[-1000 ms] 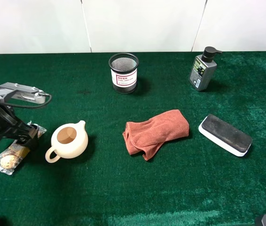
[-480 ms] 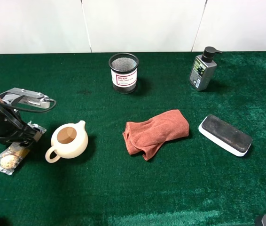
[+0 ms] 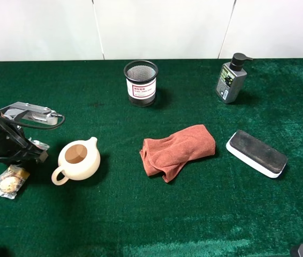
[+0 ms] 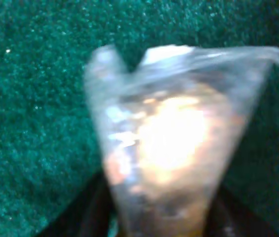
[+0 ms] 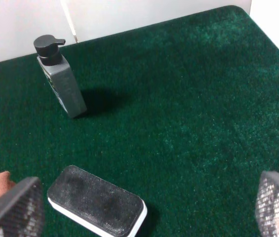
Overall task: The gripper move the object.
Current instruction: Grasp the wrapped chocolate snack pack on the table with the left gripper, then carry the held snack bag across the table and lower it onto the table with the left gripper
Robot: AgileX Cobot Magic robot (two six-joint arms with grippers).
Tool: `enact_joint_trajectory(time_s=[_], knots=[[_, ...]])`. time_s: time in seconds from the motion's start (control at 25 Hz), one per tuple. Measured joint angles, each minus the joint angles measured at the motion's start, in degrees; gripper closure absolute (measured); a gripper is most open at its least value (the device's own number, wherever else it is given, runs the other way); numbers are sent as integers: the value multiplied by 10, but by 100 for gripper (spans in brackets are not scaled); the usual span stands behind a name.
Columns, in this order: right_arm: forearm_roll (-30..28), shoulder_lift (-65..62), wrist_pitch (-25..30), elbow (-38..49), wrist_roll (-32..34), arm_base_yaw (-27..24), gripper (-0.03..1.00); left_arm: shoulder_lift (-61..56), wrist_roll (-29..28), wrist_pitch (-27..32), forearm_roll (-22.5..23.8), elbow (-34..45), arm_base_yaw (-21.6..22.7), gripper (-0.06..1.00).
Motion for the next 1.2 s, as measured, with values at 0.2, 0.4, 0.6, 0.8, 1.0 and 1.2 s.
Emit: enact_joint_trajectory(time_s=[0.2,0.4,0.6,0.8,1.0,1.2], knots=[[0,0,0,0,0,0,32,-1,-1,2,-1,0,0,73],[0,0,0,0,0,0,32,-2,-1,2,-1,0,0,73],[0,0,0,0,0,0,32,-3,-1,4,-1,0,0,73],[0,0,0,0,0,0,32,-9,-1,37,-1,-14,0,74],[0,0,0,0,0,0,32,-53,-1,117,-1,-64,0,75],[0,0,0,0,0,0,32,-100,-2,224,-1,-138,0,75]])
